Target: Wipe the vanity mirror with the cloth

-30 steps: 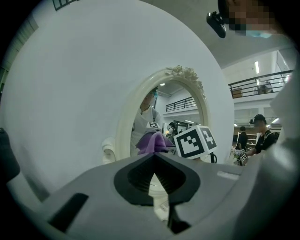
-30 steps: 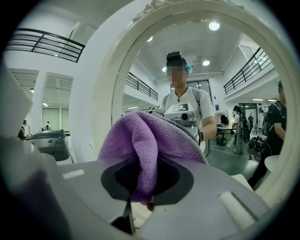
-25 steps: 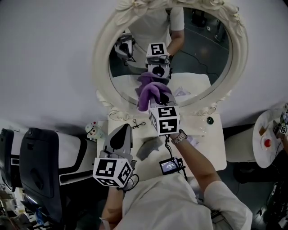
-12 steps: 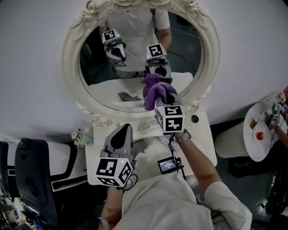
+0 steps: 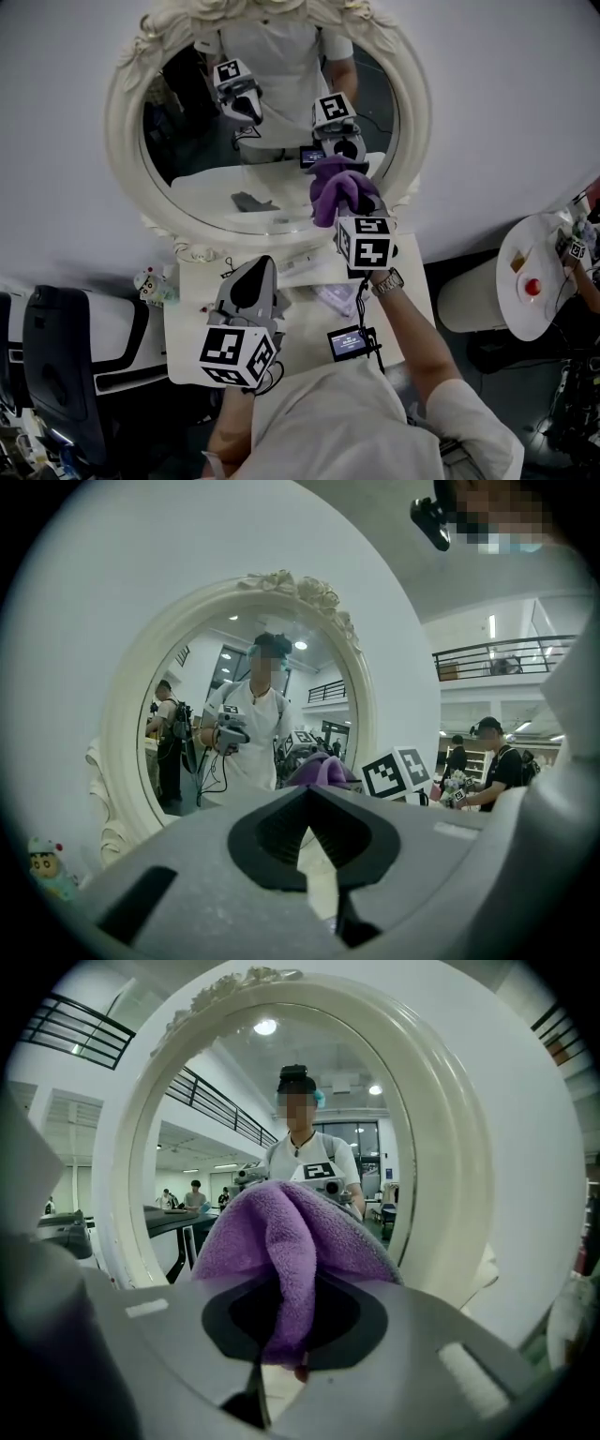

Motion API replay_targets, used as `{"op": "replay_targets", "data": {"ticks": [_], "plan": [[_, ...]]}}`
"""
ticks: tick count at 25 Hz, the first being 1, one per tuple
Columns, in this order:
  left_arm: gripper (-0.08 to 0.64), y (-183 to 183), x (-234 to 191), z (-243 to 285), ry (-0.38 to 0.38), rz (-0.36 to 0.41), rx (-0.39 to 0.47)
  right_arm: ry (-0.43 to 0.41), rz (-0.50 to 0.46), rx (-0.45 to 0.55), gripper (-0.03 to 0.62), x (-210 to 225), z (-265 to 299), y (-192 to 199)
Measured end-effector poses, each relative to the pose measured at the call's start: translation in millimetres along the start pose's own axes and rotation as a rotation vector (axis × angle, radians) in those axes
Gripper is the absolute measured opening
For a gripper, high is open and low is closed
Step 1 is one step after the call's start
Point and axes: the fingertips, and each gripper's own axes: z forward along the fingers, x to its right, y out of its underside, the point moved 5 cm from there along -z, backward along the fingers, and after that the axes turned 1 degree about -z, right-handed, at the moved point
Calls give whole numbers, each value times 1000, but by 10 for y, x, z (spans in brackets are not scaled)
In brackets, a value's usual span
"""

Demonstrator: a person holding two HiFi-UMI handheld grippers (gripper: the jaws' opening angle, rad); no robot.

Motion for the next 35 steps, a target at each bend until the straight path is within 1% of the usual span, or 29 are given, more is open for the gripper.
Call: {"op": "replay_targets", "data": {"ticks": [4, 8, 11, 12, 13, 15, 20, 24, 27, 29, 35], "plan": [[2, 30, 109, 25, -2, 4, -1, 1, 34, -10, 58, 164, -17, 56], [0, 44, 99, -41, -19, 1, -4, 3, 59, -12, 60, 232, -16, 81], [0, 37, 25, -147, -36, -2, 1, 42, 76, -25, 60, 266, -25, 103], [0, 39, -10, -188, -42, -5, 3, 65, 65, -34, 58, 253, -32, 105], [0, 47, -43, -228, -48, -10, 4, 85, 29, -39, 58, 212, -46, 99], [0, 80, -99, -295, -57, -21, 5, 94, -106, -21, 57, 26, -87, 67], [0, 99, -197, -435, -61, -30, 9, 21, -485, 56, 57, -840, -135, 11], [0, 53, -336, -564, -81, -30, 19, -45, -714, 102, 57, -1492, -56, -12], [0, 53, -504, -703, -116, -42, 24, -69, -880, 132, 57, -1919, 45, -3], [0, 64, -618, -801, -139, -48, 22, -80, -944, 130, 57, -2131, 139, 42], [0, 113, -975, -1064, -214, -58, 7, -79, -1007, 102, 57, -2497, 396, 188]]}}
